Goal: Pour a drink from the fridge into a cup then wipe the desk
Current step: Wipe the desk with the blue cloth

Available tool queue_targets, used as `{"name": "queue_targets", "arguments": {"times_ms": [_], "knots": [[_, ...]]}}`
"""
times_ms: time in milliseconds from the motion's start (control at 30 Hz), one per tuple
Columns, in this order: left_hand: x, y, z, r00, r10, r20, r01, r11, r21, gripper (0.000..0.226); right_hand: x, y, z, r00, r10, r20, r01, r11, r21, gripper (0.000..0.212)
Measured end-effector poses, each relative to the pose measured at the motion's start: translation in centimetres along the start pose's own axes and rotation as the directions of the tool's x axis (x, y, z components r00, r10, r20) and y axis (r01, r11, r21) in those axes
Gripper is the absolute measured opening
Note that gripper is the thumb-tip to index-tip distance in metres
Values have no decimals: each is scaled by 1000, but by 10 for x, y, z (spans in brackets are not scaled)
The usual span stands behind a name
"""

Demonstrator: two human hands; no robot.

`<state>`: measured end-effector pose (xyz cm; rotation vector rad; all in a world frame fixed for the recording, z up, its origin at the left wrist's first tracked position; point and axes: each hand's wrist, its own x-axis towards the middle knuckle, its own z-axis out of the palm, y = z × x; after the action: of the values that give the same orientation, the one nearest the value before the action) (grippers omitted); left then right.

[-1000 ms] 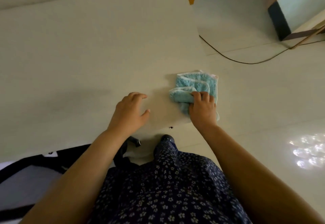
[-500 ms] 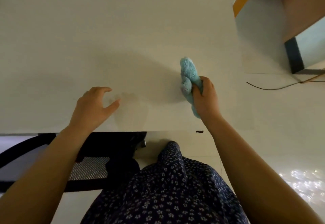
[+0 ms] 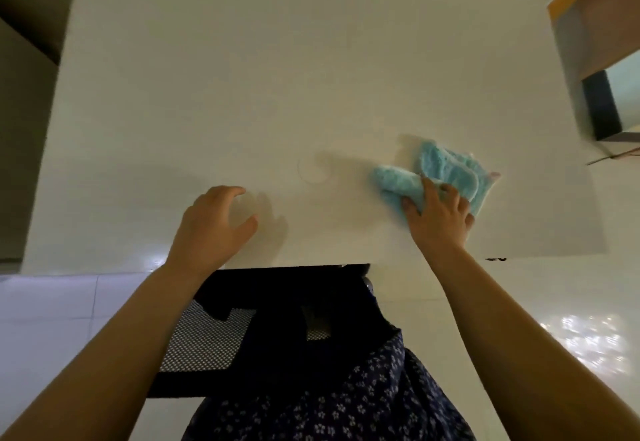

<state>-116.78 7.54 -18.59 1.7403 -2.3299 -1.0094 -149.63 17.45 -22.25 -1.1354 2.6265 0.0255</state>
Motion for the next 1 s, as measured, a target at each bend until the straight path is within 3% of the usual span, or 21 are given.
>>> {"name": "queue_targets", "arguments": {"times_ms": [100, 233, 400, 533, 667, 800, 867, 1000], "knots": [[3, -8, -1, 999, 25, 33, -25, 1000, -3, 57, -3, -8, 5, 994, -74, -85, 75, 997, 10, 47], [10, -14, -3, 997, 67, 40, -67, 998, 9, 65, 1, -33, 14, 991, 25, -134, -9, 993, 120, 41], [18, -21, -11, 997, 73, 28, -74, 997, 25, 65, 8, -88, 24, 985, -22, -169, 62, 969, 238, 41], [22, -30, -16, 999, 52, -15, -51, 998, 38, 65, 8, -158, 33, 962, -234, -142, 264, 934, 243, 52], [21, -36, -16, 998, 5, -60, -1, 998, 59, 66, -29, -206, 43, 824, -565, -47, 564, 808, 167, 60], [19, -35, -10, 998, 12, -68, -4, 992, 126, 60, -31, -195, 42, 736, -677, -13, 676, 734, 71, 51], [16, -34, -4, 997, 26, -76, -17, 993, 113, 57, -22, -180, 39, 744, -668, -6, 668, 743, 43, 48], [11, -30, 6, 997, 3, -82, 2, 998, 62, 59, -4, -118, 32, 842, -534, -71, 537, 843, 25, 48]]}}
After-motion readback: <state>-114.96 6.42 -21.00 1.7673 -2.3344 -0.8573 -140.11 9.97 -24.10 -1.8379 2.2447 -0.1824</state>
